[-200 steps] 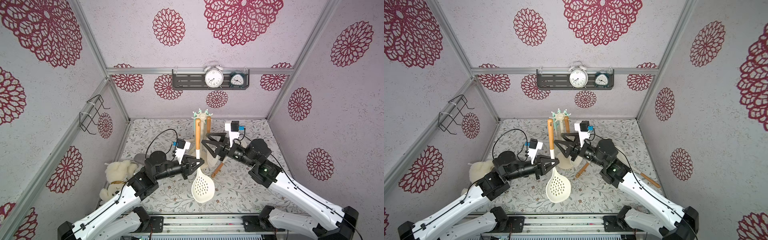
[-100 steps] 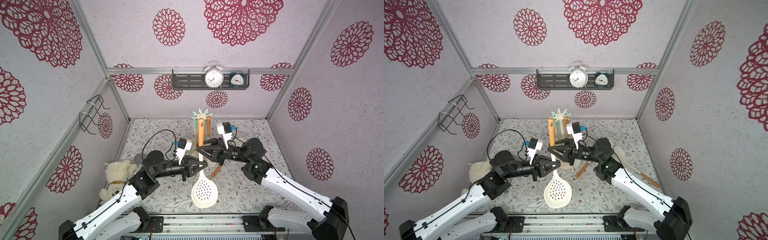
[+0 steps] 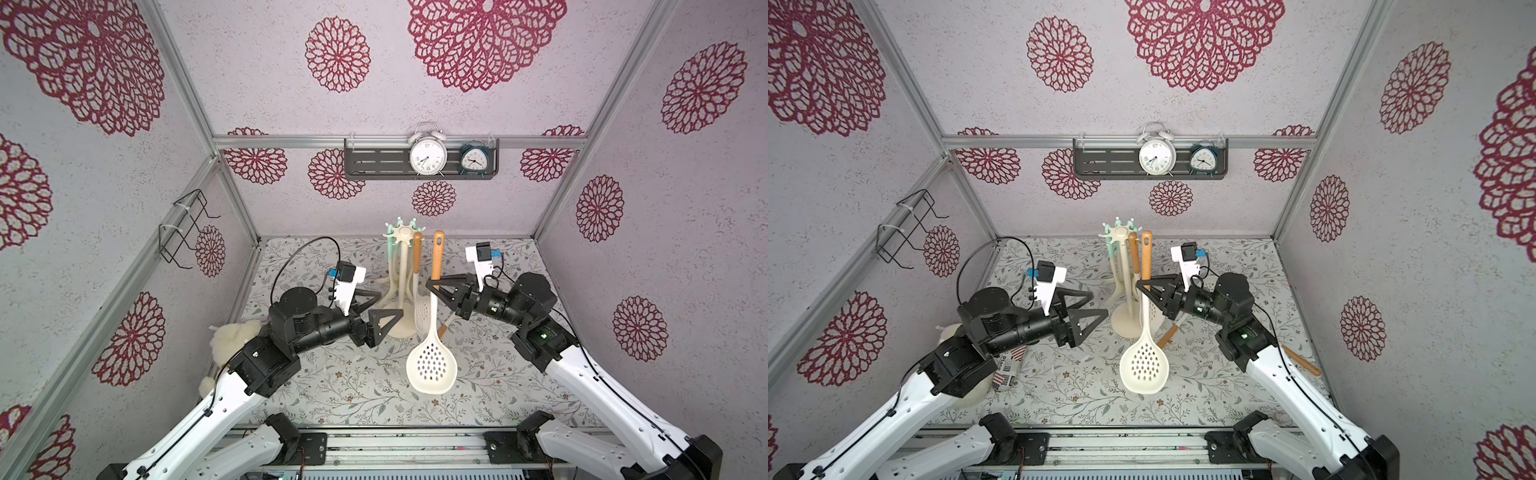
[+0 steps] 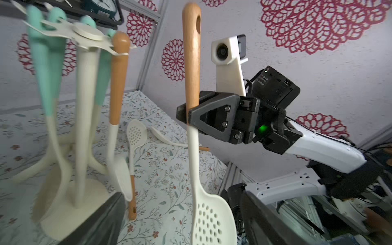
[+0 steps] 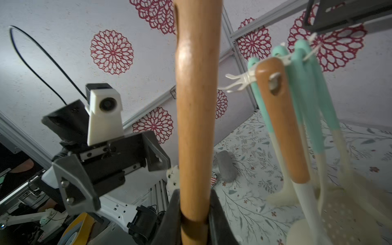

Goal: Hang the skimmer on the kitchen utensil rack
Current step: Pick up the skimmer from the center of the board, then hang the skimmer on the rack.

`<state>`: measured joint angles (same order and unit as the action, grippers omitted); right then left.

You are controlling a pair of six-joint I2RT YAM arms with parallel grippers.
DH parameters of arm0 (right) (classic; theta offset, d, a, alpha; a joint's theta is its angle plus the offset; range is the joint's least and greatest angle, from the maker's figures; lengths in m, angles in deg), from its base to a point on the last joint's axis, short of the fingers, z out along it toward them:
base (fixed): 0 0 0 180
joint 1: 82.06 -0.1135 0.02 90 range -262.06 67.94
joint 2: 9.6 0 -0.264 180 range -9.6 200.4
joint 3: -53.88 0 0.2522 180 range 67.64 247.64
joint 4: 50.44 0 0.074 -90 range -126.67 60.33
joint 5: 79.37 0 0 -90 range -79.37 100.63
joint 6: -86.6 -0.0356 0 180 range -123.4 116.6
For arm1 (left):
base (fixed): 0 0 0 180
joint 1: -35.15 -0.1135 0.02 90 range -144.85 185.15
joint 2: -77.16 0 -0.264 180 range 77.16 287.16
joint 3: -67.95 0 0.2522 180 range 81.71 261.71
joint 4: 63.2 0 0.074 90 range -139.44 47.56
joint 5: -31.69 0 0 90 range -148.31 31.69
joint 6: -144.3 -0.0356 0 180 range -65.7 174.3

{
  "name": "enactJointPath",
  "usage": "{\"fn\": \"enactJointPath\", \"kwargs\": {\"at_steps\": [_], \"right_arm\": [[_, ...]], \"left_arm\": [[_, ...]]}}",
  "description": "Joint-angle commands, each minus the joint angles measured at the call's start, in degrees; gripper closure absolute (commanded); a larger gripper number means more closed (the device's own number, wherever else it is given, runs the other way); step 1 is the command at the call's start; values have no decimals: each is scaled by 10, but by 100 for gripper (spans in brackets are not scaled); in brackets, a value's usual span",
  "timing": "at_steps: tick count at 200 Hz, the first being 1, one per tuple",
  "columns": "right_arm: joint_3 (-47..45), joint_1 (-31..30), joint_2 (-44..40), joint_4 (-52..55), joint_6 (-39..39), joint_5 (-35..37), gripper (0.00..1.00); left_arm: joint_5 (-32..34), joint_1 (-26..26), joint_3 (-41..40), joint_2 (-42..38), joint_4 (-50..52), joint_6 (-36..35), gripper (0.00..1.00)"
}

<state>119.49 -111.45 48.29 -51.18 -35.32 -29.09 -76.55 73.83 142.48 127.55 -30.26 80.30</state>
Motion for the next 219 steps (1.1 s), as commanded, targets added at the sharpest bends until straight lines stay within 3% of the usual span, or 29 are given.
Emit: {"fn": "enactJointPath", "kwargs": {"at_steps": [1, 29, 92, 219], "right_arm": [[18, 29, 7, 34, 28, -104, 100], [48, 27, 31, 56, 43, -140, 100], [77, -44, 57, 36, 42, -90, 100], [57, -36, 95, -38, -22, -72, 100]], "left_arm": [[51, -38, 37, -1, 99, -37, 12], [39, -73, 72, 13, 125, -50, 13], [22, -98, 103, 49, 123, -52, 15], [3, -98, 101, 58, 109, -44, 18]]}}
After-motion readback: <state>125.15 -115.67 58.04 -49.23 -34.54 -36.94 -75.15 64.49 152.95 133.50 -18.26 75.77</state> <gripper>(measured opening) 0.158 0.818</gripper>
